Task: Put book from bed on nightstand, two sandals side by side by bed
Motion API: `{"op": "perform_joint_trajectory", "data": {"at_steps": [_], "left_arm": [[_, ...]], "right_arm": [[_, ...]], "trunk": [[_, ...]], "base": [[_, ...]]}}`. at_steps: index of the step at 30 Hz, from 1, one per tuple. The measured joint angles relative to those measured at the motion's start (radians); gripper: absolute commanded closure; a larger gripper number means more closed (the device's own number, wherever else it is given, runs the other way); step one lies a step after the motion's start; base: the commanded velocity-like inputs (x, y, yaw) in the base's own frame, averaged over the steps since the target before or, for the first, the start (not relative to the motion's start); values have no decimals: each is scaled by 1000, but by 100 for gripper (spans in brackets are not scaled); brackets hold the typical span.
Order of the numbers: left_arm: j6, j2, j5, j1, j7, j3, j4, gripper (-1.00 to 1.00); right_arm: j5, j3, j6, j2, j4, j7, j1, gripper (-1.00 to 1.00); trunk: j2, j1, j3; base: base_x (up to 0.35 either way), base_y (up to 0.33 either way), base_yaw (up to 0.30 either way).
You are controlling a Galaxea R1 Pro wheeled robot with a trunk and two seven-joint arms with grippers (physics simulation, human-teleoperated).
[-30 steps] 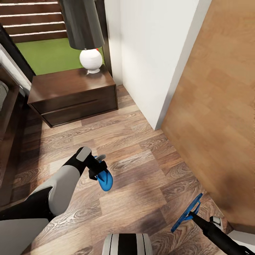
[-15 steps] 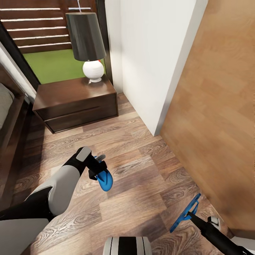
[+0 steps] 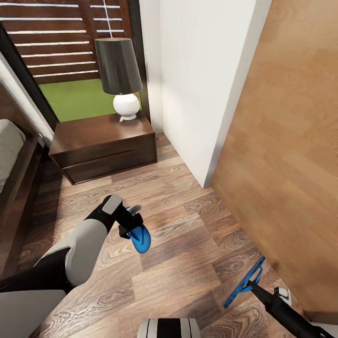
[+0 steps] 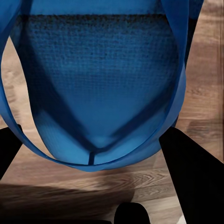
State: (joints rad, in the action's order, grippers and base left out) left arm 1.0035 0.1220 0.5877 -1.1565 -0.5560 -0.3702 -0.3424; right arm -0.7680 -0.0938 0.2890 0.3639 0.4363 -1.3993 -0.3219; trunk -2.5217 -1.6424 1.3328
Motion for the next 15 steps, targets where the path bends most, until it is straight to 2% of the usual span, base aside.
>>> {"op": "perform_joint_trajectory", "data": {"at_steps": [15], "left_arm": [[2, 0, 1, 0, -1, 1, 1, 100]], "right_arm": [[2, 4, 1, -1, 0, 0, 0, 100]], "trunk": [[4, 7, -58]], "base": [[0, 0, 0]]}}
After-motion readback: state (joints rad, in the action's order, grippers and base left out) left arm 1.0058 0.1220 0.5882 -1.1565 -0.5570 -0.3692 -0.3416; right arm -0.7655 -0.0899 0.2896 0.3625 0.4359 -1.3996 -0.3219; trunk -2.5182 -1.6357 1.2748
